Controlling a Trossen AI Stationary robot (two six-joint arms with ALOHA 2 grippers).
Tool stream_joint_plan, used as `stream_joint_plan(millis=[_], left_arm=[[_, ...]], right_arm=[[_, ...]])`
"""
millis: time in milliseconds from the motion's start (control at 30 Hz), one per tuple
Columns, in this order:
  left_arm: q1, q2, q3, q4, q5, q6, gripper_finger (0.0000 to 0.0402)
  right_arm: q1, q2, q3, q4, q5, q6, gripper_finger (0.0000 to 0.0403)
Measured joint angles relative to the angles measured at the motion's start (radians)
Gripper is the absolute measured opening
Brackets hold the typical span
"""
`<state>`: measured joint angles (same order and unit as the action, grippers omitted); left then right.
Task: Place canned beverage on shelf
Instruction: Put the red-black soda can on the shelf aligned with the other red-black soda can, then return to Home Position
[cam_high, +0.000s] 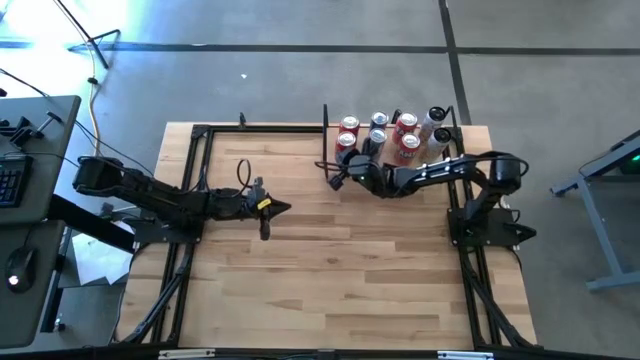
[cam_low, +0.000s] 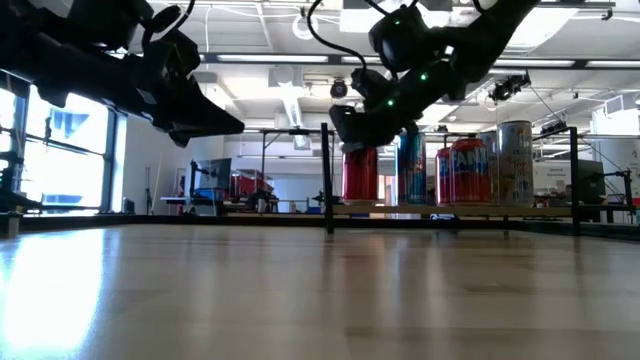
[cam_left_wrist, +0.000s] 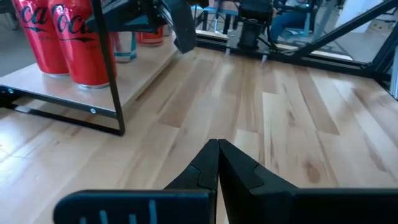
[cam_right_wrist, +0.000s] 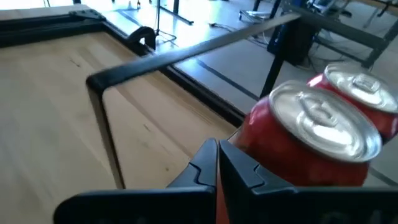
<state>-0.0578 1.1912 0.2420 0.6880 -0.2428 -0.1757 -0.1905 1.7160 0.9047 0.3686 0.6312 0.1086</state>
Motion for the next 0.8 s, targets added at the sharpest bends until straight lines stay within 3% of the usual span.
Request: stream_joint_plan(millis=[200, 533, 667, 800], left_arm=[[0.0, 0.0, 0.0, 0.001, 0.007, 0.006, 0.0], [0.021, 0.0, 0.0, 0.003, 0.054, 0.051, 0.0], [0.04, 0.0, 0.0, 0.014, 0.126, 0.071, 0.0], [0.056, 0.0, 0.0, 0.015, 0.152, 0.134, 0.0]], right_arm=[[0.021, -0.012, -0.002, -0.07, 0.076, 0.053, 0.0], [0.037, -0.082, -0.004, -0.158, 0.087, 0.008, 0.0], [0.064, -0.132, -0.036, -0.156, -0.05, -0.078, 0.0], [0.072, -0.202, -0.191, -0.037, -0.25, -0.157, 0.0]])
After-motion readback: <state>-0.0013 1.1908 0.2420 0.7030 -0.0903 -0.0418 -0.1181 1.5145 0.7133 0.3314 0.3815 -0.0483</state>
